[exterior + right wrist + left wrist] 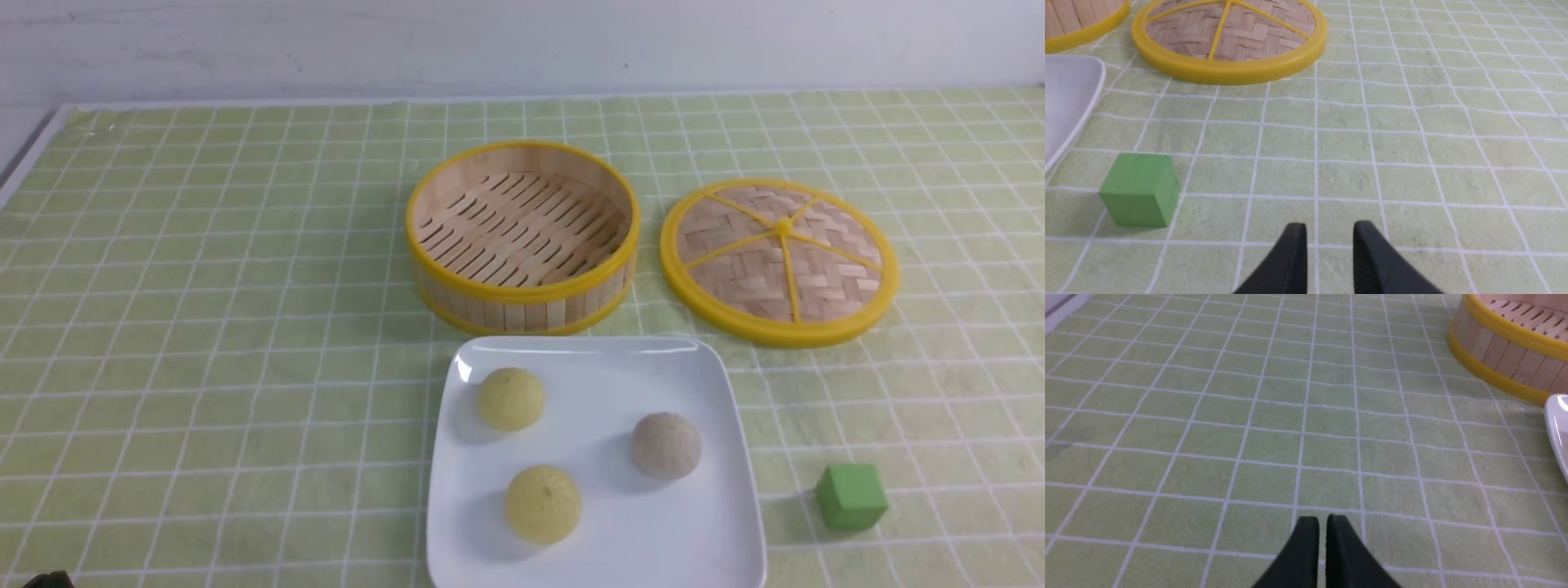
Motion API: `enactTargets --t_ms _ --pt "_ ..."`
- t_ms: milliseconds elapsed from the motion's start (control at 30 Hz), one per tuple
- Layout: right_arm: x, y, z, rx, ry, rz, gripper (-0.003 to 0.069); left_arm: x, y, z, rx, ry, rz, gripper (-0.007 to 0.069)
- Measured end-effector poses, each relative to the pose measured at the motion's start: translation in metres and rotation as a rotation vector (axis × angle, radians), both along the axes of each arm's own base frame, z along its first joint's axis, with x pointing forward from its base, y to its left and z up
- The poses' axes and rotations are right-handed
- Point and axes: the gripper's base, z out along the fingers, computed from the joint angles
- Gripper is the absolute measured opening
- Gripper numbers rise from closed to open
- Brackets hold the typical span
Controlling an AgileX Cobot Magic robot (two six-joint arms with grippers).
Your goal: Put the steamed buns into the plate on the green tablecloth.
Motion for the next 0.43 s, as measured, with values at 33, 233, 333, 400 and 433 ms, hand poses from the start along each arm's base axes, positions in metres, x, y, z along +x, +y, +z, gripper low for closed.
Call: enactTargets --t_ms 33,233,333,400,433 --pt "0.0 0.0 0.0 0.0 0.0 0.0 0.0196 0.0 0.0002 -0.0001 0.005 0.001 0.0 0.0055" --pt "0.0 0.0 0.0 0.0 0.0 0.0 0.0201 0.0 0.0022 -0.0001 0.066 0.002 0.005 0.0061" --pt "0.0 0.0 0.0 0.0 0.0 0.0 0.0201 -0.0001 0.003 -0.0002 0.09 0.003 0.007 0.0065" --pt "0.0 0.0 0.0 0.0 0.0 0.0 0.0201 -0.0001 0.0035 -0.0003 0.102 0.004 0.009 0.0065" --pt "0.0 0.0 0.0 0.0 0.0 0.0 0.0201 -0.0001 0.0036 -0.0002 0.106 0.004 0.009 0.0065"
